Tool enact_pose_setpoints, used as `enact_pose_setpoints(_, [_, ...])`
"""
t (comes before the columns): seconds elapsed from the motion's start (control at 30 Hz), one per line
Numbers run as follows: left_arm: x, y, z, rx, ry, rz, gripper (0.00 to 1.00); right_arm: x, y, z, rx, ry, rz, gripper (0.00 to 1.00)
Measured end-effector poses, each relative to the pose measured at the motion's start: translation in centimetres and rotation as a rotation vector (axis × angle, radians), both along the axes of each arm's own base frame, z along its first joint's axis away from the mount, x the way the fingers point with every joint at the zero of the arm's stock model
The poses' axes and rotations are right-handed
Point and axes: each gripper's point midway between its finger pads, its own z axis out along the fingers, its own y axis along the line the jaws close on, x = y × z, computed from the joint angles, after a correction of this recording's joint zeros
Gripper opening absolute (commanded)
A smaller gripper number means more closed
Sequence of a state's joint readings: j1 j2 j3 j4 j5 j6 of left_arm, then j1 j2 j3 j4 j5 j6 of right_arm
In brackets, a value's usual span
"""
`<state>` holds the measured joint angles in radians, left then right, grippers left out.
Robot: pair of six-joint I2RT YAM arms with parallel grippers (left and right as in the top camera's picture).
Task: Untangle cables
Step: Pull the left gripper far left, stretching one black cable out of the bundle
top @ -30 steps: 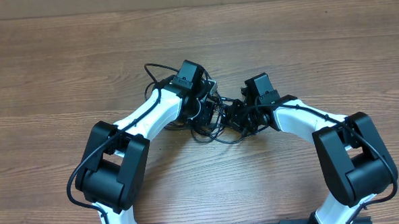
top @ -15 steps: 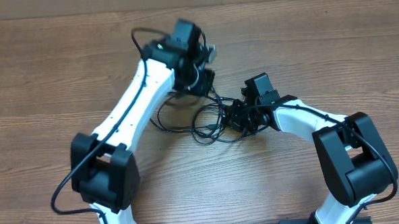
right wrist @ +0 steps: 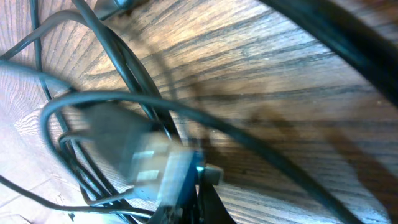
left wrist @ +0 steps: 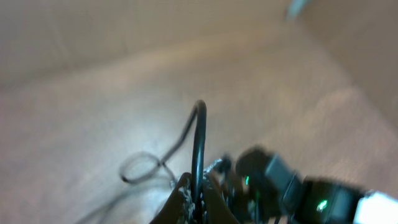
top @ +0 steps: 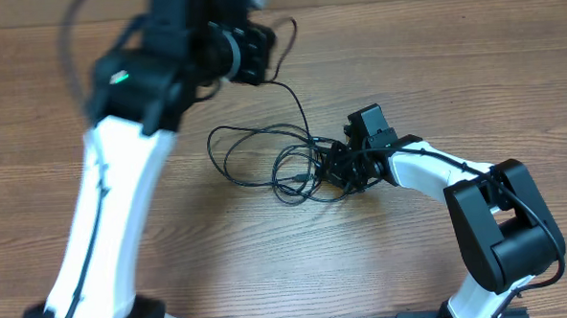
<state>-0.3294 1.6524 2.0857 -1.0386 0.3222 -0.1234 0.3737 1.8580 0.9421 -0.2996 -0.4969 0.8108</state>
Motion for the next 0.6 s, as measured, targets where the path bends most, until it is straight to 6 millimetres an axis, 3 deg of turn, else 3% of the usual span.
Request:
enact_pose_setpoints(0.17, [-1.6, 5.2, 7.2, -0.119, -0.161, 0.150, 0.04, 0.0, -0.1, 0.0, -0.004, -0.002, -0.002, 0.04])
enact_pose_setpoints(0.27, [-2.9, 8.6, 10.2, -0.175, -0.227, 0.247, 0.04, 0.1, -0.1, -0.1, -0.007, -0.002, -0.003, 0.04])
enact_pose_setpoints(0.6, [-6.9, 17.7, 16.4, -0.269, -0.413, 0.574, 0.04, 0.8, -0.8, -0.4, -0.055, -0.033, -0.031, 0.04])
